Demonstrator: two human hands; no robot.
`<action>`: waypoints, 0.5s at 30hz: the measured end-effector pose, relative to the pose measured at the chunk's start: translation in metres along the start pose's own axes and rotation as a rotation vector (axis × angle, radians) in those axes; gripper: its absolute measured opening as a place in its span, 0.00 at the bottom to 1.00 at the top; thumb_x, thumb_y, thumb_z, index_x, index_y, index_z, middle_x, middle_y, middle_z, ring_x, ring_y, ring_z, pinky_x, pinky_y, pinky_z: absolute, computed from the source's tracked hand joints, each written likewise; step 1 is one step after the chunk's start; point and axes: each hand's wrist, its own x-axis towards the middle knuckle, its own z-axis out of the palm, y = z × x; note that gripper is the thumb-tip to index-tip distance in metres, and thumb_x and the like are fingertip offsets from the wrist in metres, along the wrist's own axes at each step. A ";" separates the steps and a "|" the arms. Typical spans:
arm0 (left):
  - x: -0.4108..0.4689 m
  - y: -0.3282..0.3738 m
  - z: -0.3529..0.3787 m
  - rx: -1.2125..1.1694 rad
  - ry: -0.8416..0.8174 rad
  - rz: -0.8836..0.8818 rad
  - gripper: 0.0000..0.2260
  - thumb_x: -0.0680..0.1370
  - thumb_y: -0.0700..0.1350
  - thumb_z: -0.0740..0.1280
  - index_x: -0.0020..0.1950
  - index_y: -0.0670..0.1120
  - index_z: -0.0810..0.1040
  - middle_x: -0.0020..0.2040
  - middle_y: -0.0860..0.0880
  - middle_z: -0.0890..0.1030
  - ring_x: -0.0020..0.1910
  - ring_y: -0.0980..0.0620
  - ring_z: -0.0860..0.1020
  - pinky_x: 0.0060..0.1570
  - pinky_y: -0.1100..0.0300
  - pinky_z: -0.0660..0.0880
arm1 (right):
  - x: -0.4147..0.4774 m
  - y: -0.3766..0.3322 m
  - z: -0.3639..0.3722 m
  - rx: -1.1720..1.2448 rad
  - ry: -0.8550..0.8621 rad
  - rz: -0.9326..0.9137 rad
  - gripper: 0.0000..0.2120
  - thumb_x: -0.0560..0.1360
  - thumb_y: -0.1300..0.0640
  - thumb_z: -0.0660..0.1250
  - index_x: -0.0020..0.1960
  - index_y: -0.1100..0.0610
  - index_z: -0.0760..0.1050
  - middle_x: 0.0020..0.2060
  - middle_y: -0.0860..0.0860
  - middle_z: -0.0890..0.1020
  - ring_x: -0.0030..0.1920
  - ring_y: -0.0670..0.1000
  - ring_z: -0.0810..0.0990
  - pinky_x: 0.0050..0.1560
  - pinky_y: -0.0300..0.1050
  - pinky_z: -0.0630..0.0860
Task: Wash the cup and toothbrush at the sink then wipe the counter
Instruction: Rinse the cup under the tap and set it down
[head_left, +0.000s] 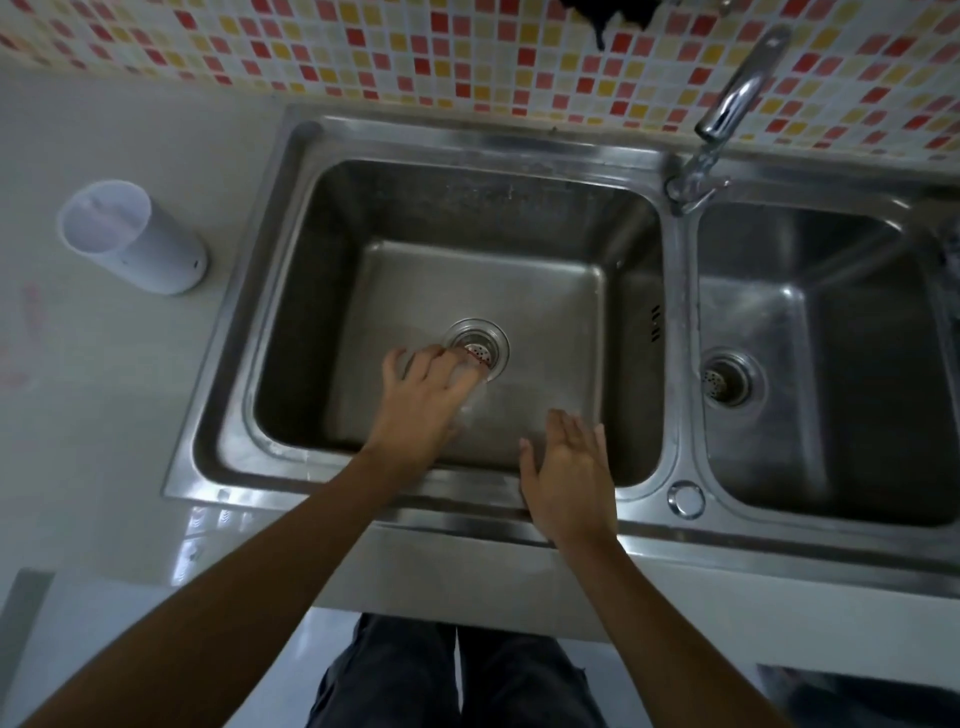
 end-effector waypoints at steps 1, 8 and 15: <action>-0.001 0.001 0.001 0.038 0.020 0.014 0.35 0.57 0.42 0.78 0.63 0.51 0.72 0.61 0.45 0.76 0.59 0.42 0.74 0.61 0.39 0.64 | 0.000 -0.001 -0.001 0.007 -0.004 0.008 0.27 0.80 0.45 0.54 0.72 0.62 0.65 0.68 0.59 0.72 0.73 0.56 0.65 0.76 0.53 0.52; 0.003 -0.002 -0.001 0.247 0.184 0.189 0.26 0.63 0.38 0.72 0.61 0.50 0.75 0.61 0.43 0.78 0.61 0.43 0.70 0.62 0.37 0.66 | -0.002 -0.003 -0.004 0.047 -0.023 0.040 0.28 0.80 0.45 0.54 0.73 0.61 0.62 0.71 0.59 0.69 0.75 0.55 0.60 0.76 0.54 0.52; 0.013 -0.003 -0.001 0.446 0.168 0.367 0.27 0.65 0.41 0.74 0.62 0.51 0.72 0.64 0.45 0.75 0.64 0.45 0.70 0.63 0.37 0.62 | -0.003 -0.004 -0.004 0.064 0.001 0.048 0.27 0.79 0.48 0.57 0.73 0.62 0.63 0.71 0.60 0.69 0.74 0.56 0.63 0.76 0.50 0.50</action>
